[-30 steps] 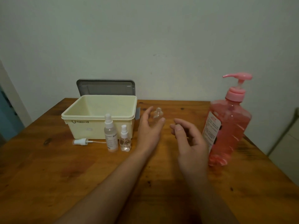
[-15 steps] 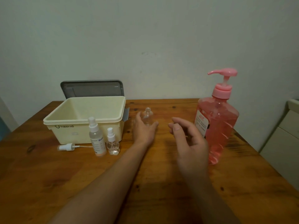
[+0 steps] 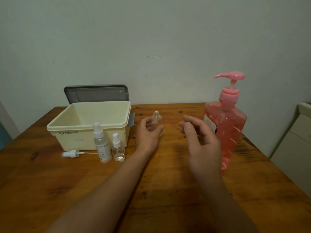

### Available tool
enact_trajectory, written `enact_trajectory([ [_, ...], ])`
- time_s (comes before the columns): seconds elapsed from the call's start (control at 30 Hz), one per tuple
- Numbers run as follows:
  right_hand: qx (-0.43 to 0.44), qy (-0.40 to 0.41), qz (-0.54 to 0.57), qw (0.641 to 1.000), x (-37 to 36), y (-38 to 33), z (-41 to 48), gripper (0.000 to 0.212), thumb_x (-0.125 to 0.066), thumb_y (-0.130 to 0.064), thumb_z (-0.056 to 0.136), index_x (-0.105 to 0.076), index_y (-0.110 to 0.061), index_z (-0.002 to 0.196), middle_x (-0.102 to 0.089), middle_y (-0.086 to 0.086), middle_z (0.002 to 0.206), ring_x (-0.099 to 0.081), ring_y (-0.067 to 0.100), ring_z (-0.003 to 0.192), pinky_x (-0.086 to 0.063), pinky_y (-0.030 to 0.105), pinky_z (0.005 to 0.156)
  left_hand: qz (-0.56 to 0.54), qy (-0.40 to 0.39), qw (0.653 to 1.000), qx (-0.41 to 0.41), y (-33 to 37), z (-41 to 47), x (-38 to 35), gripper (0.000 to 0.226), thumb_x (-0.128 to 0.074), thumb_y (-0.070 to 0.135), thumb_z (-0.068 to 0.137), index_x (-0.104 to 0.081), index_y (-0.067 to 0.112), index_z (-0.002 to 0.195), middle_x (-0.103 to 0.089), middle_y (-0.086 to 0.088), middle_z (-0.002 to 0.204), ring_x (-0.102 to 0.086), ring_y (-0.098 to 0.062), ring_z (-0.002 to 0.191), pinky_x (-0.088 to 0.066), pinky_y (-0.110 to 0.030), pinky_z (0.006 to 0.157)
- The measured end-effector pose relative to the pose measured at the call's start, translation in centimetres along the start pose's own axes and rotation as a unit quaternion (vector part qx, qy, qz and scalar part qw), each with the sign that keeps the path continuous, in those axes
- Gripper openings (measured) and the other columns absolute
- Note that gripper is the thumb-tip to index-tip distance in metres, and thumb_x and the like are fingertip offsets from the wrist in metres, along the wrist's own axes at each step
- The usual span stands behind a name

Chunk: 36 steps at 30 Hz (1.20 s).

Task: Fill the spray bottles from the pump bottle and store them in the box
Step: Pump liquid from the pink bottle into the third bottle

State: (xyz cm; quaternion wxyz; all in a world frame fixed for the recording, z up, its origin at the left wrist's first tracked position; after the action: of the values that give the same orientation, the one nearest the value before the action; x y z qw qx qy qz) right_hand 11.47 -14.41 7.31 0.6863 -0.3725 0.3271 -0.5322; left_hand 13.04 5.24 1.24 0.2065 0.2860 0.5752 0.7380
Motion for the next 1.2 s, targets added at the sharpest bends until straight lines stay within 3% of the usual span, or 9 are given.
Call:
enact_trajectory([
  [0.2, 0.043, 0.042, -0.016, 0.998, 1.7, -2.1, 2.2, 0.018, -0.055, -0.023, 0.098, -0.066, -0.027, 0.112, -0.071, -0.012, 0.095, -0.066, 0.005, 0.086, -0.053, 0.017, 0.071, -0.058, -0.064, 0.995, -0.043, 2.8, -2.7, -0.2, 0.042, -0.073, 0.029, 0.084, -0.05, 0.035, 0.119, -0.059, 0.009, 0.125, -0.056, -0.008, 0.114, -0.05, -0.032, 0.096],
  [0.37, 0.112, 0.092, -0.012, 0.989, 3.8, -5.0, 3.1, 0.017, -0.053, -0.02, 0.101, -0.069, -0.017, 0.106, -0.067, -0.005, 0.08, -0.057, 0.012, 0.062, -0.05, 0.023, 0.056, -0.093, -0.099, 0.988, -0.079, 5.7, -4.6, -0.5, 0.041, -0.073, 0.025, 0.085, -0.052, 0.032, 0.119, -0.062, 0.009, 0.121, -0.058, -0.005, 0.111, -0.051, -0.02, 0.088],
  [0.6, 0.134, 0.151, -0.015, 0.979, 6.2, -6.7, 4.8, 0.014, -0.053, -0.021, 0.1, -0.068, -0.02, 0.099, -0.065, -0.008, 0.076, -0.057, 0.002, 0.065, -0.046, 0.015, 0.061, -0.135, -0.146, 0.975, -0.103, 8.8, -6.6, -1.6, 0.038, -0.072, 0.018, 0.086, -0.055, 0.026, 0.119, -0.065, 0.007, 0.118, -0.062, -0.003, 0.105, -0.05, -0.007, 0.071],
  [0.8, 0.133, 0.217, -0.025, 0.967, 8.4, -6.8, 7.0, 0.011, -0.055, -0.027, 0.097, -0.066, -0.024, 0.098, -0.064, -0.012, 0.086, -0.058, -0.002, 0.075, -0.046, 0.015, 0.067, -0.137, -0.164, 0.971, -0.109, 9.7, -7.3, -2.3, 0.04, -0.072, 0.018, 0.085, -0.055, 0.024, 0.121, -0.065, 0.009, 0.116, -0.062, 0.001, 0.102, -0.05, -0.006, 0.072],
  [0.87, 0.095, 0.203, -0.042, 0.974, 8.4, -6.3, 8.0, 0.009, -0.055, -0.032, 0.098, -0.063, -0.03, 0.096, -0.063, -0.017, 0.089, -0.057, -0.009, 0.077, -0.046, 0.014, 0.071, -0.13, -0.173, 0.97, -0.111, 9.8, -7.4, -2.5, 0.038, -0.072, 0.019, 0.086, -0.055, 0.027, 0.119, -0.064, 0.013, 0.114, -0.061, 0.003, 0.101, -0.05, -0.006, 0.072],
  [0.93, 0.036, 0.164, -0.052, 0.984, 8.0, -5.6, 9.0, 0.013, -0.052, -0.041, 0.099, -0.061, -0.034, 0.092, -0.063, -0.019, 0.089, -0.057, -0.016, 0.073, -0.044, 0.01, 0.066, -0.128, -0.174, 0.97, -0.114, 9.9, -7.5, -2.6, 0.037, -0.072, 0.019, 0.086, -0.055, 0.028, 0.117, -0.063, 0.014, 0.114, -0.061, 0.003, 0.1, -0.049, -0.005, 0.072],
  [1.03, -0.053, 0.08, -0.066, 0.993, 7.2, -4.5, 9.8, 0.04, -0.04, -0.056, 0.1, -0.066, -0.028, 0.089, -0.067, -0.007, 0.09, -0.062, -0.008, 0.063, -0.048, 0.014, 0.053, -0.126, -0.171, 0.971, -0.113, 10.1, -7.3, -2.8, 0.038, -0.072, 0.019, 0.086, -0.055, 0.026, 0.119, -0.063, 0.01, 0.118, -0.061, 0.0, 0.103, -0.05, -0.006, 0.075],
  [1.13, -0.111, 0.007, -0.051, 0.992, 6.3, -3.8, 10.3, 0.06, -0.037, -0.068, 0.095, -0.074, -0.021, 0.084, -0.076, 0.004, 0.096, -0.072, 0.018, 0.086, -0.057, 0.037, 0.076, -0.124, -0.172, 0.971, -0.109, 10.4, -7.2, -3.0, 0.044, -0.071, 0.023, 0.086, -0.053, 0.025, 0.126, -0.063, 0.01, 0.12, -0.06, -0.002, 0.108, -0.051, -0.009, 0.077],
  [1.2, -0.132, -0.021, -0.032, 0.991, 6.0, -3.7, 10.5, 0.063, -0.039, -0.07, 0.093, -0.077, -0.021, 0.081, -0.078, 0.005, 0.092, -0.073, 0.024, 0.094, -0.055, 0.045, 0.09, -0.139, -0.181, 0.968, -0.108, 11.0, -7.2, -3.2, 0.045, -0.07, 0.02, 0.087, -0.052, 0.023, 0.129, -0.064, 0.01, 0.115, -0.06, 0.001, 0.102, -0.051, -0.007, 0.07],
])
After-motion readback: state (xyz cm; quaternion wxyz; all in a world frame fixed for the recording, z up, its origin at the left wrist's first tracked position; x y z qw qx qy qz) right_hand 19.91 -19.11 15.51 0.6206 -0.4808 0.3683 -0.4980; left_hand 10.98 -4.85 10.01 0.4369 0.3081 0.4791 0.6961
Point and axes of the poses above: each hand's wrist, its own z-axis towards the middle knuckle, its own x-axis out of the back of the hand, y = z × x, the point moved 7 cm from there along z, towards the middle knuckle
